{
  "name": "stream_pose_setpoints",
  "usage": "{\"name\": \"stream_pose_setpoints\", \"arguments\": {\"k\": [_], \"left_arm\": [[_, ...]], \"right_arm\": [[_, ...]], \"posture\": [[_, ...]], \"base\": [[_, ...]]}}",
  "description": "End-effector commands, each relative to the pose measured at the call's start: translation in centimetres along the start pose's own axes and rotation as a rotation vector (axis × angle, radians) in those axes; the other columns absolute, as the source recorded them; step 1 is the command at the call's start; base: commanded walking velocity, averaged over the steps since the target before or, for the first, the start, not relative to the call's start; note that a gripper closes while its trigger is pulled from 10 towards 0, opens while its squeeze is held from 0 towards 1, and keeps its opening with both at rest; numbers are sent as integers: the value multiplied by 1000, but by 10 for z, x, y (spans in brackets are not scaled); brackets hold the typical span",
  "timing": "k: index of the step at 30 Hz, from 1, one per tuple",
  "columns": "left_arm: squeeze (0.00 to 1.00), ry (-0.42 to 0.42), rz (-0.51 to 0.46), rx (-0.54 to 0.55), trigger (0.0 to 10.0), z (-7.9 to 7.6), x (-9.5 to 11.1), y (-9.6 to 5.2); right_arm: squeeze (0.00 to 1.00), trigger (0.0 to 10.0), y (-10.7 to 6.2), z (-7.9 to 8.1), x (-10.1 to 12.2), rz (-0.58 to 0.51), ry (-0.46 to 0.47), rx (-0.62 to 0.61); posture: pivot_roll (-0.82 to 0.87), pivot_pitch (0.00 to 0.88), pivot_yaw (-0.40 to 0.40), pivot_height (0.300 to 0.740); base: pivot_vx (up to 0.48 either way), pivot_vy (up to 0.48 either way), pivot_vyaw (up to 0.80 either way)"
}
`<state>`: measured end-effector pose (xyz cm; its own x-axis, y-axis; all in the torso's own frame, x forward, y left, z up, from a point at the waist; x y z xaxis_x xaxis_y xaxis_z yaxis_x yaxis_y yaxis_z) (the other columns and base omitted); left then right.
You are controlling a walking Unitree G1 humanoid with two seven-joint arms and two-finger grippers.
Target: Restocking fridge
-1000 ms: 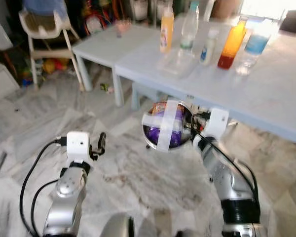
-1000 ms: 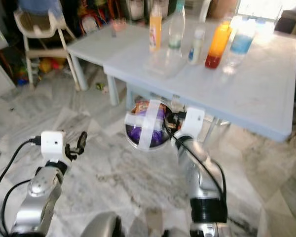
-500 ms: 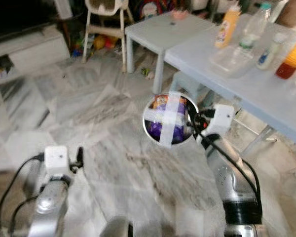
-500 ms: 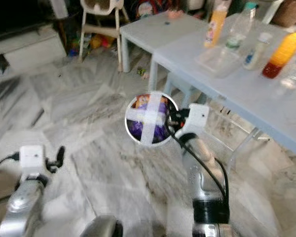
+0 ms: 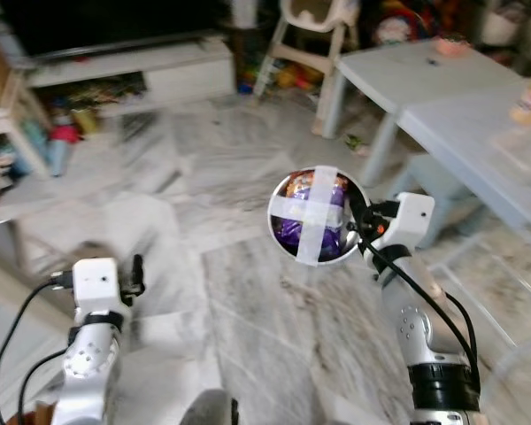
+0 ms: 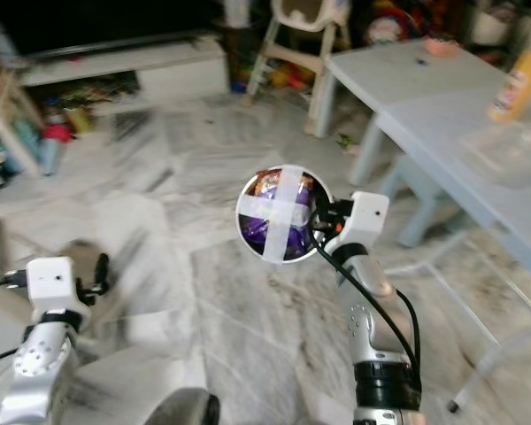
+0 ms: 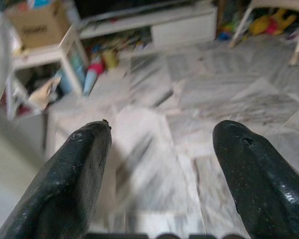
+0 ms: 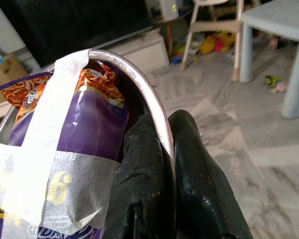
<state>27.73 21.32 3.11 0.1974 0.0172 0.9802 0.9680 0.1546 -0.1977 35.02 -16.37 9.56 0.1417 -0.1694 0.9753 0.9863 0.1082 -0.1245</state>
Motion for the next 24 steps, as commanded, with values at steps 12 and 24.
{"name": "stream_pose_setpoints", "arguments": {"k": [12,24], "left_arm": [[0,11,-42,-39,10000,-15,11,12],[0,-1,-77,7,10000,-14,16,14]], "right_arm": [[0,10000,-5,-13,4,-36,42,-78],[0,10000,13,-5,4,-23,52,-41]], "posture": [[82,0,39,740],[128,0,-2,740]], "base": [[0,0,800],[0,0,800]]}}
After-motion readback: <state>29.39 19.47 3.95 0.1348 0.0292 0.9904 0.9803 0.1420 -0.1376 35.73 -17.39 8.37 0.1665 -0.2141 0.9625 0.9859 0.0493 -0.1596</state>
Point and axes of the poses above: a point about 5 cm out from each wrist's last joint towards the gripper, its own y axis pointing out of the wrist towards the gripper, its own x axis along the axis of the wrist's last joint, z = x × y, the point moved 6 cm from there along y, pointing out of the wrist towards the gripper, and after that the axes turned 5 degrees about -y, right-handed, at the moved point
